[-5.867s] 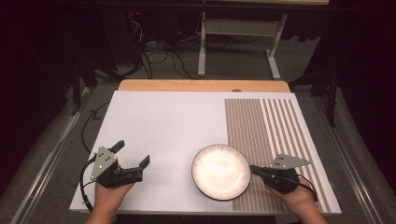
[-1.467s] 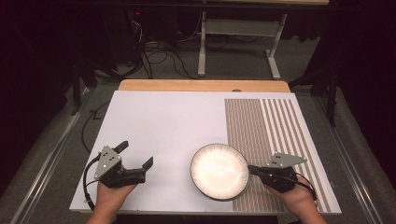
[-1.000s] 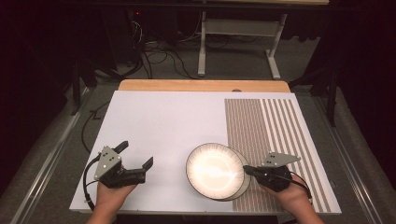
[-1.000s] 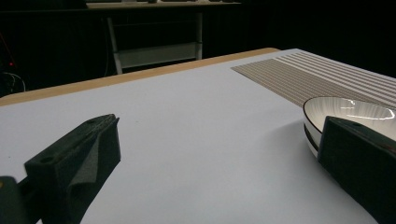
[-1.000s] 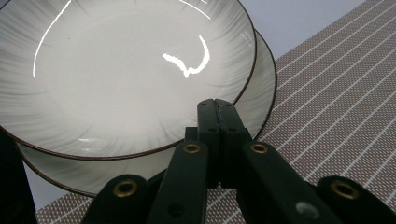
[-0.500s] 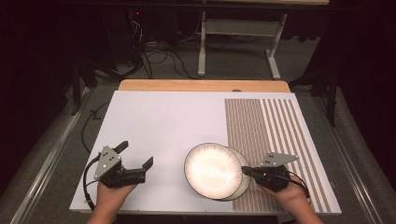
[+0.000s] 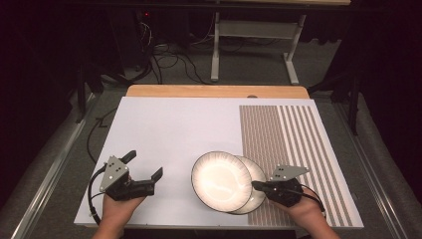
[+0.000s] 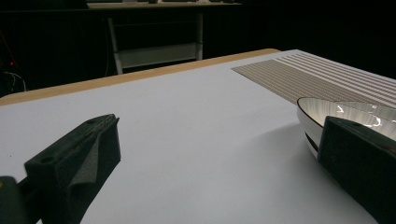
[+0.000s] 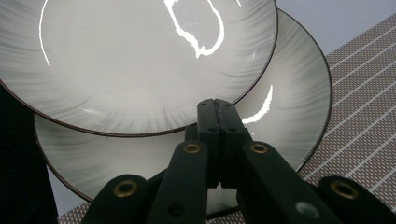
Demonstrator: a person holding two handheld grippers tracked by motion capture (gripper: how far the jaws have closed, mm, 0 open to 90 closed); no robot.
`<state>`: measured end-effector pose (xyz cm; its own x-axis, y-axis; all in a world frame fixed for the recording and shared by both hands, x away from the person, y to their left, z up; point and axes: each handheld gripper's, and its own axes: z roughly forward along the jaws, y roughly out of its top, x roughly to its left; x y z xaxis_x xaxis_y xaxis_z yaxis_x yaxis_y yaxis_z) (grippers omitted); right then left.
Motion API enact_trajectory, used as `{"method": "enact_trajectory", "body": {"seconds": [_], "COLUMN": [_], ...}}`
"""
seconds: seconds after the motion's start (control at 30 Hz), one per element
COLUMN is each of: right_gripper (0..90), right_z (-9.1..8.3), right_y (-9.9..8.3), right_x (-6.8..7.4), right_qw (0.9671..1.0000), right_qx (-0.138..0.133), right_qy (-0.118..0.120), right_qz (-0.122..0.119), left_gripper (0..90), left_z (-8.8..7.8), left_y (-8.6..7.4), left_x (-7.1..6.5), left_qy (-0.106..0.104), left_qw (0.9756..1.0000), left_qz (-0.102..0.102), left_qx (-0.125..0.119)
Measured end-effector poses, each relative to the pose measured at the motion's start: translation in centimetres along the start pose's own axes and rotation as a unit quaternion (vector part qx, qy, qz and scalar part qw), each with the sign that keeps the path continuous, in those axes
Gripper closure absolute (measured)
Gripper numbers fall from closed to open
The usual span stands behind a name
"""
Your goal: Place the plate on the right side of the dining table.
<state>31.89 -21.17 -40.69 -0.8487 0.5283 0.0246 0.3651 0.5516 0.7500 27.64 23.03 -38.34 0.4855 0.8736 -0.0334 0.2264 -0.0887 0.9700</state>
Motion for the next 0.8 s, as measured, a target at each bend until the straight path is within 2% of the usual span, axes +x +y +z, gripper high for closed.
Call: {"method": "enact_trajectory", "body": {"seconds": [0.27, 0.47, 0.53, 0.67, 0.73, 0.8], "right_gripper": [90.0, 90.0, 90.0, 90.0, 90.0, 90.0], "right_z": [0.4, 0.4, 0.4, 0.4, 0.4, 0.5], "right_y": [0.2, 0.3, 0.3, 0.3, 0.3, 0.3], "right_x": [0.5, 0.5, 0.5, 0.5, 0.5, 0.5], "right_qw": [0.9999, 0.9999, 1.0, 1.0, 1.0, 1.0], "right_qx": [0.004, 0.003, 0.003, 0.003, 0.003, 0.003], "right_qy": [0.005, 0.005, 0.003, 0.002, 0.002, 0.001], "right_qz": [-0.009, -0.008, -0.008, -0.006, -0.007, -0.008], "left_gripper": [0.0, 0.1, 0.1, 0.1, 0.1, 0.1], "left_z": [0.1, 0.3, 0.6, 1.3, 1.7, 2.2], "left_y": [0.1, 0.4, 0.8, 1.6, 1.6, 1.6], "left_x": [-0.2, -0.6, -1.1, -1.9, -2.3, -2.9], "left_qy": [-0.004, -0.017, -0.024, -0.038, -0.042, -0.05], "left_qw": [1.0, 0.9998, 0.9997, 0.9993, 0.999, 0.9985], "left_qz": [-0.001, -0.007, -0.001, -0.001, 0.004, 0.0], "left_qx": [0.0, 0.0, 0.003, 0.004, 0.014, 0.021]}}
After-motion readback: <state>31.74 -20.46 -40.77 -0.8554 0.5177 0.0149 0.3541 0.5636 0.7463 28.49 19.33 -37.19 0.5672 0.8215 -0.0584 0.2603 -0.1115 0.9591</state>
